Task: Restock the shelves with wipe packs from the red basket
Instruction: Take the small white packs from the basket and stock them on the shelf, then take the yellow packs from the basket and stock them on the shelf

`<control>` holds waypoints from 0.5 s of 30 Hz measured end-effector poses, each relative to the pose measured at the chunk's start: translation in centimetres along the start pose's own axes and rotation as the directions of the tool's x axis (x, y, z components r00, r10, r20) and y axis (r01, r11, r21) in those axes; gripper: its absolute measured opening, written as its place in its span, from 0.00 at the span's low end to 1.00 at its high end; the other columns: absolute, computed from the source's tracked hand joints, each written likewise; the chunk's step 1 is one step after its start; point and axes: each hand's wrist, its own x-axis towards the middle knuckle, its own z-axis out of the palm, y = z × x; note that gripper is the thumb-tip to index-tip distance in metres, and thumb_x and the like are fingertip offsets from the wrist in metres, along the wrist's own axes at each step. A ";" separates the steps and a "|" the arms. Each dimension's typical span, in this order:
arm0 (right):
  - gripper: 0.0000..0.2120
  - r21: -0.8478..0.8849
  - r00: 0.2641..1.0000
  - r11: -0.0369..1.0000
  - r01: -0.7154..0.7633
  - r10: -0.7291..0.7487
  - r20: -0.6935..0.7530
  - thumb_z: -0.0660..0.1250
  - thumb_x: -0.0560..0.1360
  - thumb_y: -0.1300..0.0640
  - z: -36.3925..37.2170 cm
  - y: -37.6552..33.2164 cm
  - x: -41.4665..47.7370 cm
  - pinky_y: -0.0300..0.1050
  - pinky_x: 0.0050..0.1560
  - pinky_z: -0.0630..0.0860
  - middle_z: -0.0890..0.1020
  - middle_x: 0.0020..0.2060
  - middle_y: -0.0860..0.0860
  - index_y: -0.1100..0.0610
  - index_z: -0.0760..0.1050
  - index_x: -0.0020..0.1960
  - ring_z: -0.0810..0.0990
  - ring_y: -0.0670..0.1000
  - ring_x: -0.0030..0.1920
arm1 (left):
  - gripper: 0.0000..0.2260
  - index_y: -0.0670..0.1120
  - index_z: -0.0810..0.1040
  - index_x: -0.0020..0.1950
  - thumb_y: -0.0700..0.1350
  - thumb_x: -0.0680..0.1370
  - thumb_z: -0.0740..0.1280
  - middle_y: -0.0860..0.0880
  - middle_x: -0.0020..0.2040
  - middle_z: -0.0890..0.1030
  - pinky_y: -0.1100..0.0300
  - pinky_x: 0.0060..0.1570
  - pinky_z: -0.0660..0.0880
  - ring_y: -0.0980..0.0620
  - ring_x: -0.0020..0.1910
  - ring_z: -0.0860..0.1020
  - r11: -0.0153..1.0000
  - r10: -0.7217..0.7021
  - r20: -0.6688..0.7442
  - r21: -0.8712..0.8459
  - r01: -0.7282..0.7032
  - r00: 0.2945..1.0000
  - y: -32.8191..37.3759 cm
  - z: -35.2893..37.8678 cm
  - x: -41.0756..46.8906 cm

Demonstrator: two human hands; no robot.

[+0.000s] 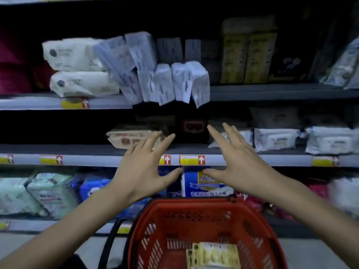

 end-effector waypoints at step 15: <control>0.47 -0.145 0.828 0.987 -0.064 0.133 0.544 0.68 0.78 0.41 22.0 12.8 -7.7 0.57 0.78 0.59 0.50 0.81 0.57 0.49 0.41 0.83 0.50 0.59 0.81 | 0.40 0.57 0.56 0.84 0.72 0.75 0.56 0.48 0.80 0.66 0.42 0.74 0.66 0.43 0.78 0.67 0.992 0.023 0.592 0.090 -0.094 0.806 -0.7 22.5 -9.6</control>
